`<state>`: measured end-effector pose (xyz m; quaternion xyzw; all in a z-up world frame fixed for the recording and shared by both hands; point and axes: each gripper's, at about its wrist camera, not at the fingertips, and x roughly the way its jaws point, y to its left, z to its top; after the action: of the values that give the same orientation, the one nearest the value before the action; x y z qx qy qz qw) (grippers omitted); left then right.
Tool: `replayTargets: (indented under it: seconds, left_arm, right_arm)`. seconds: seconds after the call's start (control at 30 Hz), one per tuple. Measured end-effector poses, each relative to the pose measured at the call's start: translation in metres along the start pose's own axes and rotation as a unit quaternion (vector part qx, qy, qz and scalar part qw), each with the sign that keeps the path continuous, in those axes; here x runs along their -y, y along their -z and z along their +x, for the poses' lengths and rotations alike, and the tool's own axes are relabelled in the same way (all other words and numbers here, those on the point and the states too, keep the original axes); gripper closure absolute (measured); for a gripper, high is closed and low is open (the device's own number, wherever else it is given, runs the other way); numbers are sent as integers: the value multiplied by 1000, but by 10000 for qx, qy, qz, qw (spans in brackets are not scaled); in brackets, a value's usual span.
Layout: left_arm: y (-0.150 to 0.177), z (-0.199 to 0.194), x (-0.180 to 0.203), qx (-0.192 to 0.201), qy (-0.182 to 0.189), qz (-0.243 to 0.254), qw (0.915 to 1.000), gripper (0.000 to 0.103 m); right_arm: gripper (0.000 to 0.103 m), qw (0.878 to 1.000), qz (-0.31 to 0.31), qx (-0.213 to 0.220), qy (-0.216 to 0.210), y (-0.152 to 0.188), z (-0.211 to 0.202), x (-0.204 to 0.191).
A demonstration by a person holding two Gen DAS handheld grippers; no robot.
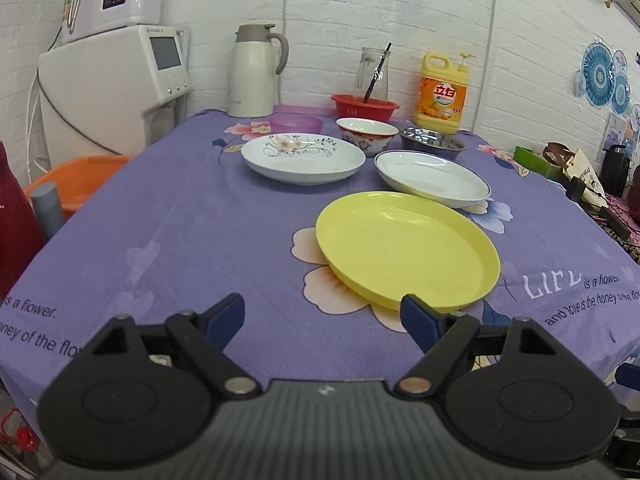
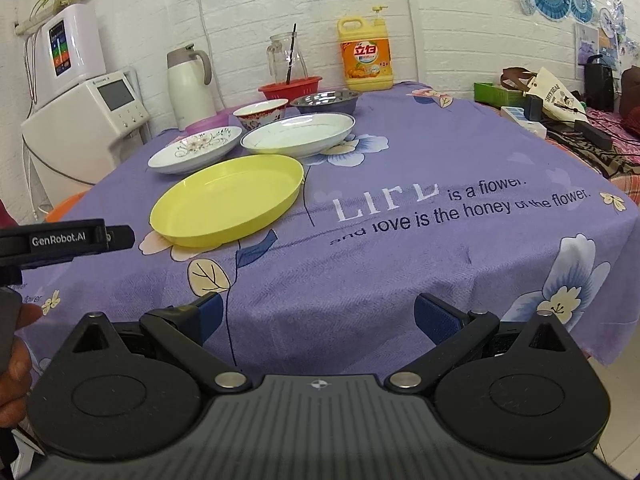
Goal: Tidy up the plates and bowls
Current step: 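Move the left tool to the yellow plastic plate and grip its rim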
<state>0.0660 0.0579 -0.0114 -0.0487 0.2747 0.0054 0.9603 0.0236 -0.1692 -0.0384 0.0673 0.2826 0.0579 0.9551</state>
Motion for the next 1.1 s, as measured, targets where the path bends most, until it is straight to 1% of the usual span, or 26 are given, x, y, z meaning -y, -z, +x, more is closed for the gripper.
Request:
replayTargets:
  seconds: [0.13, 0.2, 0.27, 0.4, 0.5, 0.63, 0.73, 0.83, 0.9, 1.1]
  left_arm:
    - [-17, 20, -6, -190, -2, -31, 9998, 20]
    - [-27, 30, -9, -263, 8, -32, 9996, 20]
    - [-37, 41, -12, -323, -58, -11, 9995, 20]
    - [-52, 69, -15, -448, -12, 164, 9989, 20]
    - [-60, 91, -16, -637, 66, 206, 9977, 20]
    - [-65, 111, -13, -819, 68, 226, 9964, 20]
    - [-69, 123, -11, -968, 152, 192, 9950, 20]
    - [-69, 132, -6, -1062, 276, 203, 9938, 20]
    - [-68, 136, -3, -1097, 385, 256, 9929, 20]
    - [-63, 135, 3, -1005, 663, 440, 9918, 20]
  right_arm:
    - [0, 9998, -197, -89, 1, -20, 15, -9]
    - [0, 9993, -361, -82, 33, -35, 24, -15]
    - [0, 9987, -510, -80, 45, -50, 37, -21]
    - [0, 9971, -734, -198, 85, -77, 74, -32]
    - [0, 9956, -833, -419, 66, -87, 104, -37]
    - [0, 9941, -859, -666, 16, -91, 130, -37]
    - [0, 9925, -941, -783, 70, -92, 141, -37]
    - [0, 9918, -922, -879, -13, -92, 149, -37]
    - [0, 9929, -861, -808, -118, -92, 150, -36]
    - [0, 9926, -1040, -550, -311, -85, 145, -32]
